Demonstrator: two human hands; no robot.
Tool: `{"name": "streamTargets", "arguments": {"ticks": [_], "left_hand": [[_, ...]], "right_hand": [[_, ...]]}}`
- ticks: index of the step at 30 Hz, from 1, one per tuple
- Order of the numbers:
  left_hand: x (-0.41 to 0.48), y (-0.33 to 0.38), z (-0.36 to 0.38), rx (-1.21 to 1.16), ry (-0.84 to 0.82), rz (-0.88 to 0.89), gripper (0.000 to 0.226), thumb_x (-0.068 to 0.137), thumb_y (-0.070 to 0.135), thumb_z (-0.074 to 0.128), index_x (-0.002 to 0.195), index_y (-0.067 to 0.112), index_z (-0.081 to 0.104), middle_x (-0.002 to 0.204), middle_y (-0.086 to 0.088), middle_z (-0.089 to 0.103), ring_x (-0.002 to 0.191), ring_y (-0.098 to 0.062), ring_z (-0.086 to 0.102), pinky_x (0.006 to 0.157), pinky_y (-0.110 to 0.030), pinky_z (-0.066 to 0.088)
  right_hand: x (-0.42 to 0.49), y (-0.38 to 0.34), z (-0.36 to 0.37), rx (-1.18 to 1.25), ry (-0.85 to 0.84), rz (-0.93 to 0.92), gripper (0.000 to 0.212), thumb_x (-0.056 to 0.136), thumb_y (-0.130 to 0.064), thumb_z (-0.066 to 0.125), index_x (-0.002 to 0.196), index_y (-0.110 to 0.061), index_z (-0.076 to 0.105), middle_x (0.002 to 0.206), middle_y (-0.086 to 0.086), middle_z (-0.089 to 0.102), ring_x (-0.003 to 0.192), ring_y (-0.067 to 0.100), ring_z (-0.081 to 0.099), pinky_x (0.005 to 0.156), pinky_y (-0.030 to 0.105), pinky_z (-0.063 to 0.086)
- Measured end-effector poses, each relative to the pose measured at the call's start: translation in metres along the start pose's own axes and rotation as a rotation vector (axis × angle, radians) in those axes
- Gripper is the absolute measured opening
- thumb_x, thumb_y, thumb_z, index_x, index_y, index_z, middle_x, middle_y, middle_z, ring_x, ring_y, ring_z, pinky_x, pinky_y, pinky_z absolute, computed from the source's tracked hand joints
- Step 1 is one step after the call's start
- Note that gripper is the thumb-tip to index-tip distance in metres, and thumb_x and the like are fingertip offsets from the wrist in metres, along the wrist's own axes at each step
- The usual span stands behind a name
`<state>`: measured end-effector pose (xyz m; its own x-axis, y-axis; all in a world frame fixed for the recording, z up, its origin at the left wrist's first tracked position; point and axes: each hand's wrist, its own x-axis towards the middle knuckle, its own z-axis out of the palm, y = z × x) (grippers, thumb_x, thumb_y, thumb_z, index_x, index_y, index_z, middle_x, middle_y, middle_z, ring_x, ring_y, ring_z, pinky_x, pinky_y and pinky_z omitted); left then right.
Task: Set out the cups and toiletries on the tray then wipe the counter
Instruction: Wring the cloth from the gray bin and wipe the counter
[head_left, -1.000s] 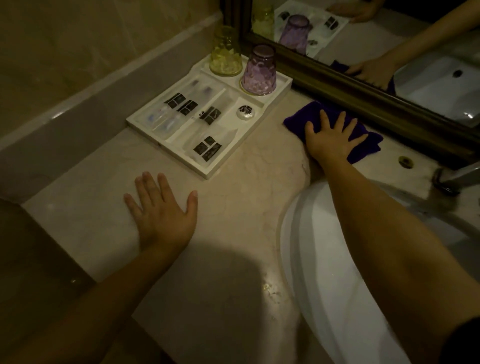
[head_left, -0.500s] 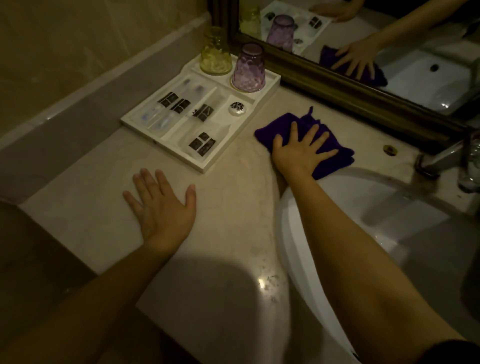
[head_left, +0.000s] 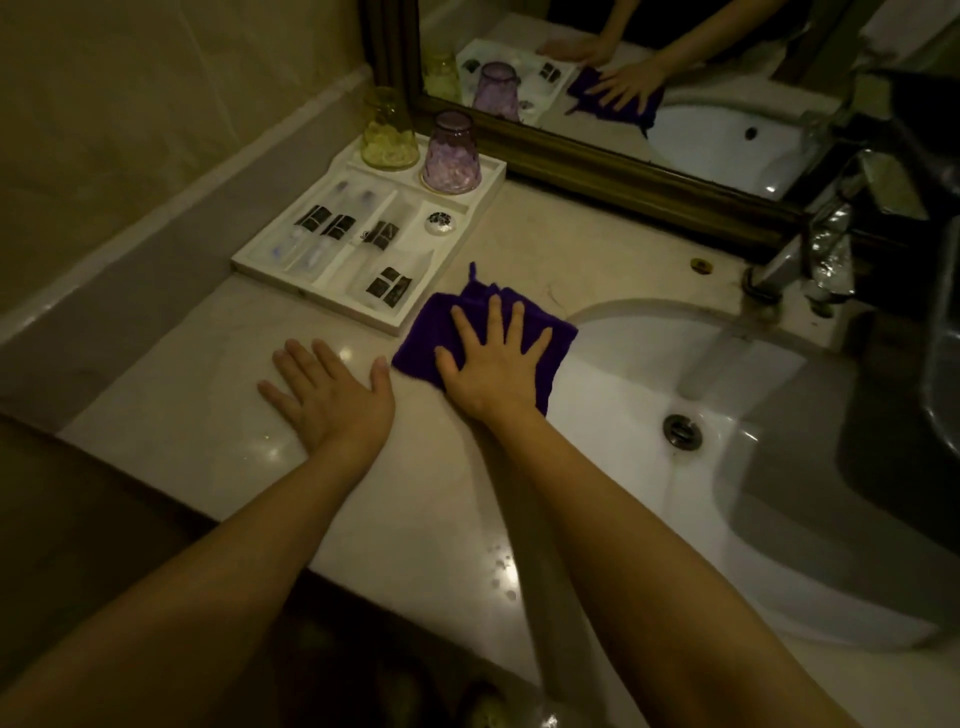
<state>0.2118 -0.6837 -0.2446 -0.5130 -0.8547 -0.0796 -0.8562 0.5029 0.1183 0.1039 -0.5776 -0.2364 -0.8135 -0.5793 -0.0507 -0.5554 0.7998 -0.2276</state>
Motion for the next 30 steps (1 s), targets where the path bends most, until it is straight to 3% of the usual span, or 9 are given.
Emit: {"name": "streamTargets", "arguments": {"ticks": [8, 14, 21, 23, 26, 30], "left_hand": [[0.009, -0.057, -0.005, -0.057, -0.063, 0.331, 0.065, 0.092, 0.053, 0.009, 0.147, 0.021, -0.002, 0.158, -0.008, -0.006, 0.145, -0.023, -0.007, 0.115, -0.042, -0.004], [0.008, -0.058, -0.007, -0.059, -0.065, 0.354, 0.064, 0.092, 0.052, 0.008, 0.147, 0.021, -0.001, 0.158, -0.008, -0.005, 0.145, -0.023, -0.006, 0.115, -0.042, -0.004], [0.012, -0.060, -0.022, -0.253, -0.222, 0.363, 0.065, 0.092, 0.054, 0.012, 0.147, 0.023, -0.003, 0.158, -0.007, -0.006, 0.144, -0.021, -0.009, 0.116, -0.045, -0.008], [0.005, -0.066, -0.029, -0.323, -0.215, 0.486, 0.062, 0.094, 0.049, 0.020, 0.147, 0.023, 0.001, 0.159, -0.007, -0.002, 0.145, -0.022, -0.005, 0.116, -0.046, -0.005], [-0.014, -0.076, -0.038, -0.498, -0.303, 0.816, 0.059, 0.094, 0.042, 0.035, 0.146, 0.024, 0.013, 0.157, -0.006, 0.013, 0.144, -0.023, 0.008, 0.112, -0.041, 0.008], [-0.034, -0.089, -0.033, -0.181, -0.429, 1.205, 0.074, 0.088, 0.055, 0.041, 0.147, 0.026, 0.008, 0.158, 0.001, 0.009, 0.144, -0.013, 0.005, 0.112, -0.029, 0.002]], "right_hand": [[-0.062, -0.019, 0.009, -0.012, -0.001, -0.032, 0.062, 0.090, -0.060, 0.017, 0.147, -0.036, 0.009, 0.160, 0.007, -0.003, 0.145, 0.033, -0.012, 0.111, 0.062, -0.013], [-0.115, -0.042, 0.021, -0.003, 0.010, -0.039, 0.064, 0.088, -0.063, 0.015, 0.146, -0.038, 0.008, 0.160, 0.005, -0.003, 0.144, 0.031, -0.015, 0.110, 0.058, -0.018], [-0.162, -0.068, 0.035, -0.019, -0.027, -0.033, 0.066, 0.086, -0.066, 0.012, 0.146, -0.040, 0.003, 0.159, 0.004, -0.007, 0.143, 0.030, -0.019, 0.110, 0.059, -0.018], [-0.170, -0.072, 0.032, 0.013, -0.060, -0.056, 0.067, 0.087, -0.067, 0.014, 0.146, -0.040, 0.001, 0.159, 0.003, -0.009, 0.143, 0.029, -0.019, 0.110, 0.055, -0.020], [-0.169, -0.059, 0.012, 0.188, -0.102, -0.037, 0.074, 0.087, -0.066, 0.028, 0.148, -0.034, 0.000, 0.160, 0.002, -0.006, 0.146, 0.024, -0.011, 0.112, 0.047, -0.014], [-0.177, -0.033, -0.007, 0.032, -0.223, -0.069, 0.086, 0.085, -0.064, 0.041, 0.150, -0.022, 0.002, 0.159, 0.008, -0.009, 0.146, 0.023, -0.010, 0.117, 0.040, -0.006]]}}
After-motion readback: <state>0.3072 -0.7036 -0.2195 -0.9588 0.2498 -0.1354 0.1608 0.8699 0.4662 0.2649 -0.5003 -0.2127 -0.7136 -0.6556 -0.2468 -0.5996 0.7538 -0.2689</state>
